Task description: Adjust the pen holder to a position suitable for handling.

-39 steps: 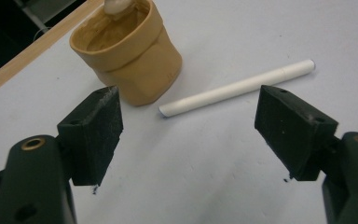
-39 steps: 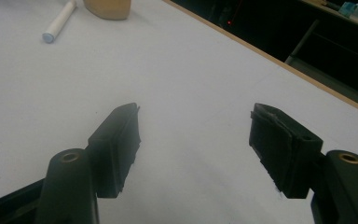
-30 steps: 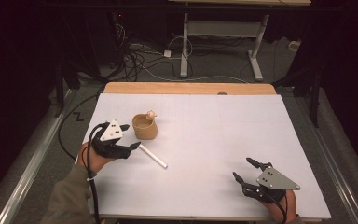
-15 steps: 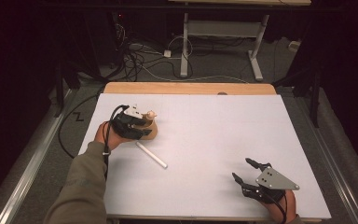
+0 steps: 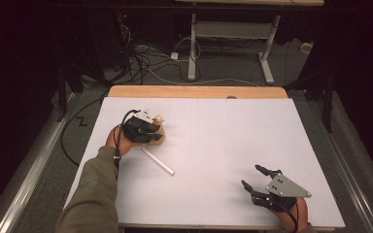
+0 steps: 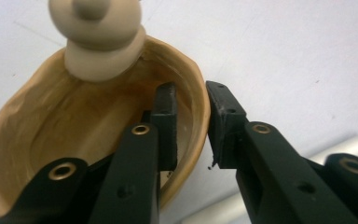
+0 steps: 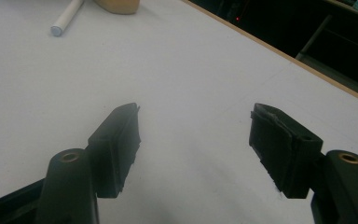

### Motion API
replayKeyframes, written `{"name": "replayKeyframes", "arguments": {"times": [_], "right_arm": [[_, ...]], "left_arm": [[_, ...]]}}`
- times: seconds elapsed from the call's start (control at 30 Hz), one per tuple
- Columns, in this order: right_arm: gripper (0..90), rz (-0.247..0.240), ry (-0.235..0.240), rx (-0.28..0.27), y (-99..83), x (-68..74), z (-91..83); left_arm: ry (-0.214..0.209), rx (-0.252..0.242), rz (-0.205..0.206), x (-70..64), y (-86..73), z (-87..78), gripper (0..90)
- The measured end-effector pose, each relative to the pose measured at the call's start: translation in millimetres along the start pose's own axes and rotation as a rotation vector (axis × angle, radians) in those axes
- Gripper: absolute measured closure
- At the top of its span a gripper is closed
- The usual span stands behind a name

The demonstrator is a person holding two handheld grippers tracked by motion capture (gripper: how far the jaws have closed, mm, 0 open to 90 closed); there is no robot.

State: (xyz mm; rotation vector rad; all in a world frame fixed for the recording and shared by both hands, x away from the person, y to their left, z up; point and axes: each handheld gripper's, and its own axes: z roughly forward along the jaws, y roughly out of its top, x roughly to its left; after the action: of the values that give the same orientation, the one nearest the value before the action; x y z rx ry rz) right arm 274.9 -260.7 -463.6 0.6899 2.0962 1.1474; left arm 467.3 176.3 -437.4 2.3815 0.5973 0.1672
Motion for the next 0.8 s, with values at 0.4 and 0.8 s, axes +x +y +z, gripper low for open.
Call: {"name": "replayKeyframes", "arguments": {"times": [0.4, 0.8], "right_arm": [[33.2, -0.001, -0.002, -0.006, 0.3, -0.4, -1.1], [33.2, 0.005, -0.003, -0.017, 0.8, -1.7, -3.3]], "left_arm": [[-0.029, -0.004, 0.065, -49.8, 59.2, 49.3, 74.7], [-0.043, -0.047, 0.038, -76.9, 89.2, 79.2, 74.3]]}}
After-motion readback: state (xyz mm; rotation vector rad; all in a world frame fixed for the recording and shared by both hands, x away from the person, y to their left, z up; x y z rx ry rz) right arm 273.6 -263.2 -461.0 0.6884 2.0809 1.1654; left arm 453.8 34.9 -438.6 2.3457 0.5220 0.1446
